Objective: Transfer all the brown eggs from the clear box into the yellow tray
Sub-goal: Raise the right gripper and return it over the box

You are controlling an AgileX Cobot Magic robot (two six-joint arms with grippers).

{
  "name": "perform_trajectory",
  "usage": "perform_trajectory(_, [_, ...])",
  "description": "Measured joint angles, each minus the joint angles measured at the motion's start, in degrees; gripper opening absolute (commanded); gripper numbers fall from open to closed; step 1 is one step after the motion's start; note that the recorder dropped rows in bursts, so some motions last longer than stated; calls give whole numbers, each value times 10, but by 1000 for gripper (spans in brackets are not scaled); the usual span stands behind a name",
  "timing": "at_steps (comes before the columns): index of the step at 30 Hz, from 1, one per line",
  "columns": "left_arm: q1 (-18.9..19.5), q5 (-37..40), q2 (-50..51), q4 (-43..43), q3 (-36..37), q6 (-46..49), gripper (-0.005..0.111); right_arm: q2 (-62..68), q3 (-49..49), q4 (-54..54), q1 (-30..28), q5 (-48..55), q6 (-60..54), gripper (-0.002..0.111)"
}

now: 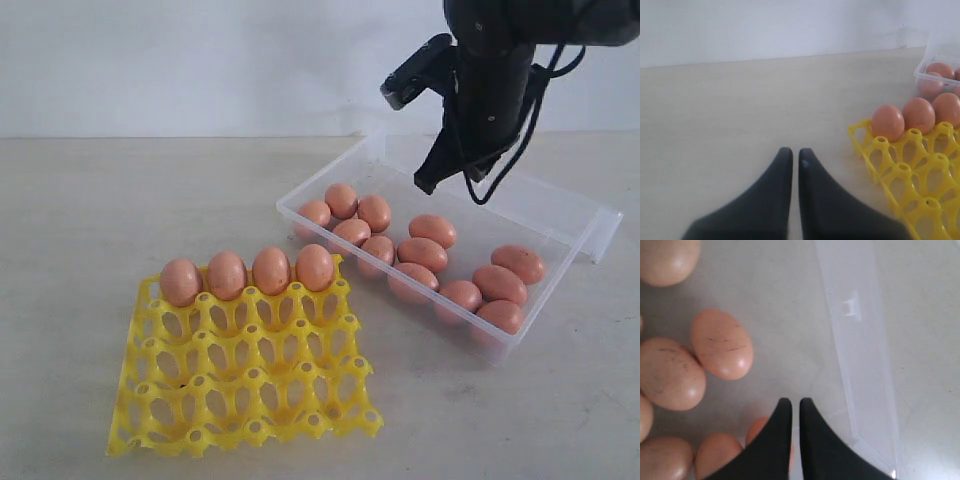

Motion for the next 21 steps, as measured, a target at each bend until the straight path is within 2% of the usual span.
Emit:
perform_trajectory(2, [0, 0, 0, 0, 0, 0, 4, 22, -36, 24, 1, 25, -33, 2])
perform_trajectory(4, [0, 0, 0, 0, 0, 0, 4, 41, -67, 30, 1, 34, -65, 8])
perform_trajectory(8, [0, 0, 0, 0, 0, 0, 4, 76, -104, 34, 1, 47, -100, 35])
perform_trajectory(10, [0, 0, 0, 0, 0, 0, 4, 98, -110, 36, 1, 58, -123, 43])
perform_trajectory(21, [0, 0, 0, 0, 0, 0, 4, 160, -113, 40, 1, 40, -150, 44])
